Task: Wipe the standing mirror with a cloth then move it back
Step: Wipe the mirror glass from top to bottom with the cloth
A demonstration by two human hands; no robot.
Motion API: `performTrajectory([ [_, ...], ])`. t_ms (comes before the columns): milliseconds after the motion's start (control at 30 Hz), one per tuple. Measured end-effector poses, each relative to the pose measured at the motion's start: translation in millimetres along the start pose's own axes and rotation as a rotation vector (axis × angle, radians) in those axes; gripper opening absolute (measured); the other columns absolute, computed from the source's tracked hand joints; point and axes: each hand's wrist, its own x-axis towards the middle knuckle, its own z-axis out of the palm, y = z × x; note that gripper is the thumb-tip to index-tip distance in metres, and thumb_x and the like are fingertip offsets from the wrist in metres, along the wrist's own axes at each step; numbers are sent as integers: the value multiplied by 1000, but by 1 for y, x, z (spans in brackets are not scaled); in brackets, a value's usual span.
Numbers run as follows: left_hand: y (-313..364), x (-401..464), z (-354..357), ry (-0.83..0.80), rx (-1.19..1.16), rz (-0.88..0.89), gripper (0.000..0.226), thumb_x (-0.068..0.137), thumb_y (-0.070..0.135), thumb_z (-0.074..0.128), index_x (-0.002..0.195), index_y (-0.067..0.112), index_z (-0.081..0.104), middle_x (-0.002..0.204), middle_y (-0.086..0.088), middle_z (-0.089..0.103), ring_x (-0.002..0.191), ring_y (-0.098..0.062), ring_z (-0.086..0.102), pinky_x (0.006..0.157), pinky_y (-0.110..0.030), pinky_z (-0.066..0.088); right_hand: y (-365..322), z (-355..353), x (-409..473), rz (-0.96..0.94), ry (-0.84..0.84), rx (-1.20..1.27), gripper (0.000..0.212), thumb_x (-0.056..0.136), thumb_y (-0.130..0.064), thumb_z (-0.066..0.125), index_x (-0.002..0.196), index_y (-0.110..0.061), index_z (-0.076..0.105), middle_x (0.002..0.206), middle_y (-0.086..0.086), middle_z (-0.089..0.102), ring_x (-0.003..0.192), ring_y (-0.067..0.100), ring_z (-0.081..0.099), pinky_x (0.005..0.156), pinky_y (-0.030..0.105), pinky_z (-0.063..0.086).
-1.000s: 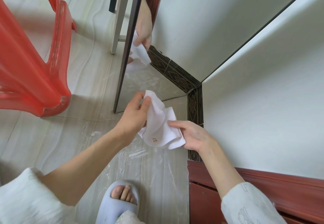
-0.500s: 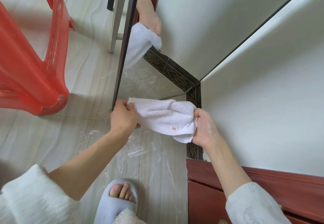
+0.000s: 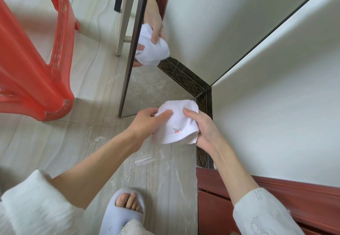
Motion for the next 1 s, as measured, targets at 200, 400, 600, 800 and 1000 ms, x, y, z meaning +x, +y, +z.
performTrajectory([
  [200,1,-3,-3,-66,-4,2,23,93,19,52,111,7,60,105,-15,66,90,-24,62,83,-37,49,10,2,3,-139,95,-85,29,84,-8,65,110,-11,54,106,7,65,97,18,65,85,32,53],
  [400,4,0,-1,-65,-19,-13,24,94,17,50,115,6,53,107,-11,62,92,-22,60,75,-29,47,17,12,3,-498,500,-483,31,82,-17,66,100,-39,55,107,-6,54,95,1,54,78,12,41],
  [600,3,1,-1,-102,-162,26,25,92,8,52,116,1,48,108,-16,65,96,-23,63,84,-30,52,11,7,-2,-142,-83,-157,33,88,-22,57,116,-6,59,113,12,65,101,23,61,90,33,47],
  [800,0,4,-3,143,281,261,23,81,23,67,99,16,55,98,0,59,78,-8,56,68,-14,45,19,4,-5,-80,-166,-81,30,85,6,56,112,-6,58,107,14,66,96,23,65,86,33,53],
  [1000,2,11,-6,64,470,353,57,74,32,74,122,21,48,114,12,48,107,-5,46,87,-19,34,9,-8,-7,-90,-161,-202,29,83,8,55,98,-14,67,92,6,69,85,17,65,75,25,53],
])
